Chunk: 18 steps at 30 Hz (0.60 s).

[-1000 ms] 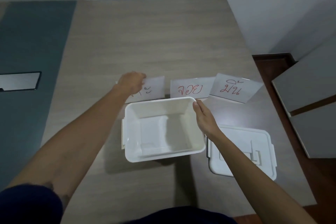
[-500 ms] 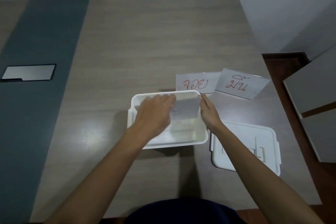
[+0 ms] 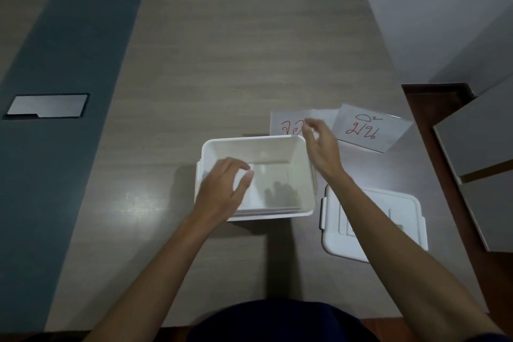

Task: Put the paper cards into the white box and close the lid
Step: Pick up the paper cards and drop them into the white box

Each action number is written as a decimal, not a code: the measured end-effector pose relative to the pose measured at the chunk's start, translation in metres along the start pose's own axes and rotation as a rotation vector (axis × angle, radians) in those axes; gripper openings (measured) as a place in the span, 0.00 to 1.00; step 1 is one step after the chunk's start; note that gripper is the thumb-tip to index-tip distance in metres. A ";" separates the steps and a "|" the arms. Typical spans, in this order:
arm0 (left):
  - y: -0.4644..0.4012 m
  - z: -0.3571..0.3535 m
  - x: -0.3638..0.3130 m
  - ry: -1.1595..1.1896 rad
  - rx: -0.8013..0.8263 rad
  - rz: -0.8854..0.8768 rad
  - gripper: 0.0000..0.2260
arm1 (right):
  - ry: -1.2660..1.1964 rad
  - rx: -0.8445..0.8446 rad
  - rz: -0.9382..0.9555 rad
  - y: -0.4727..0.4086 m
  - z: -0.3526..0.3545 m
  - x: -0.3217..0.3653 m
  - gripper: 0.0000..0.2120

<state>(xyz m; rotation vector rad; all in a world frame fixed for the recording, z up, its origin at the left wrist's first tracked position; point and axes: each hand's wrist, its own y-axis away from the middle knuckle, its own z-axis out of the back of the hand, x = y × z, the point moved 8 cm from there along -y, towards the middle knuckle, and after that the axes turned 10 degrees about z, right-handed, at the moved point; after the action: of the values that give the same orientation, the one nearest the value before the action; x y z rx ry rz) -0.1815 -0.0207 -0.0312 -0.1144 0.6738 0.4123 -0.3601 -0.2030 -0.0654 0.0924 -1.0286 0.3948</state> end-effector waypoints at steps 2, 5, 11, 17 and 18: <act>-0.005 0.017 0.018 -0.055 -0.211 0.030 0.13 | 0.274 0.032 0.148 -0.033 0.003 0.009 0.19; -0.007 0.017 0.067 -0.055 -0.195 0.367 0.23 | 0.588 0.226 0.156 -0.076 -0.008 0.001 0.25; 0.003 0.000 0.091 0.358 -0.055 0.645 0.21 | 0.589 0.285 0.080 -0.092 -0.014 0.002 0.10; -0.005 -0.006 0.091 0.505 -0.082 0.654 0.19 | 0.227 -0.104 0.454 -0.049 0.022 0.120 0.07; -0.007 -0.007 0.092 0.498 -0.081 0.655 0.19 | 0.174 -0.120 0.524 -0.033 0.026 0.142 0.06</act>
<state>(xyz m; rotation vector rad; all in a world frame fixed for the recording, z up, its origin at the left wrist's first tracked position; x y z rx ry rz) -0.1183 0.0015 -0.0945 -0.0701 1.1883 1.0621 -0.3053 -0.2008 0.0725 -0.3210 -0.8936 0.8001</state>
